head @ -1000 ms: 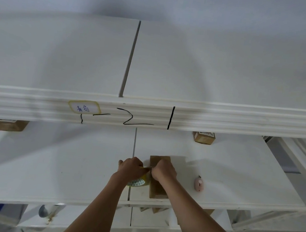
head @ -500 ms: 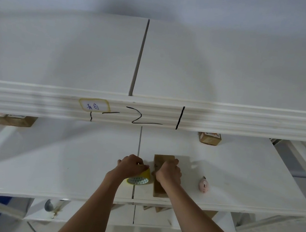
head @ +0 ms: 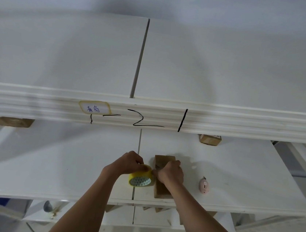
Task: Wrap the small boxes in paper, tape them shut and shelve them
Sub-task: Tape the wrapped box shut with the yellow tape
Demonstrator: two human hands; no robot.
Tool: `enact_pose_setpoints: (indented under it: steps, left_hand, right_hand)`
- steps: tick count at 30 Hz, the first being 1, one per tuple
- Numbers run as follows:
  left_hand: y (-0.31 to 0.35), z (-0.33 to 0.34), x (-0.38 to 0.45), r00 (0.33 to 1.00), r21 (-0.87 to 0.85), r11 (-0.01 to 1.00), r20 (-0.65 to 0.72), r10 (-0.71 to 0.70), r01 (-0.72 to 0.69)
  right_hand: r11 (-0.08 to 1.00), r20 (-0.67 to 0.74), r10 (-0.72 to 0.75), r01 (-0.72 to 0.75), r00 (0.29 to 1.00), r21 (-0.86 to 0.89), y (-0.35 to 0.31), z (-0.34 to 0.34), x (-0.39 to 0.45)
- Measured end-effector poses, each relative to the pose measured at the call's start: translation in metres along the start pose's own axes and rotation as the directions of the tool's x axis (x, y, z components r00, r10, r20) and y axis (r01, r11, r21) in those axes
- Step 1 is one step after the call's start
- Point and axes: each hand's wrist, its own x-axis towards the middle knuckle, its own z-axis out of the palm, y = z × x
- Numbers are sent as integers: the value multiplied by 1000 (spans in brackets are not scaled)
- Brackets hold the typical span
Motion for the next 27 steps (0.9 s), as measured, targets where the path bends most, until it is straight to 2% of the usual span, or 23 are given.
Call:
enact_pose_setpoints:
  steps: [4,9,13,17,27]
  left_hand:
    - [5,-2,5,1000,-3,1000,-7,-7,7]
    - [6,-7,7,1000,-26,999,-15,-22,21]
    - [5,-7,6,1000,33,999,-24,-13,14]
    - [-3,-7,6,994,95,992,-67,-82,88]
    - [5,-6,4,993,23,996,-73,-88,90]
  right_hand:
    - [998,52,12,-15,999,57,2,-10,0]
    - [994,88,-40,31,995,107,10,-20,1]
    - [988,113,-52,34,992,153,12,-30,6]
    - [965,163,-54,9,985,262,16,-38,10]
    - [880,287,-136,-18,948,474,28,-53,13]
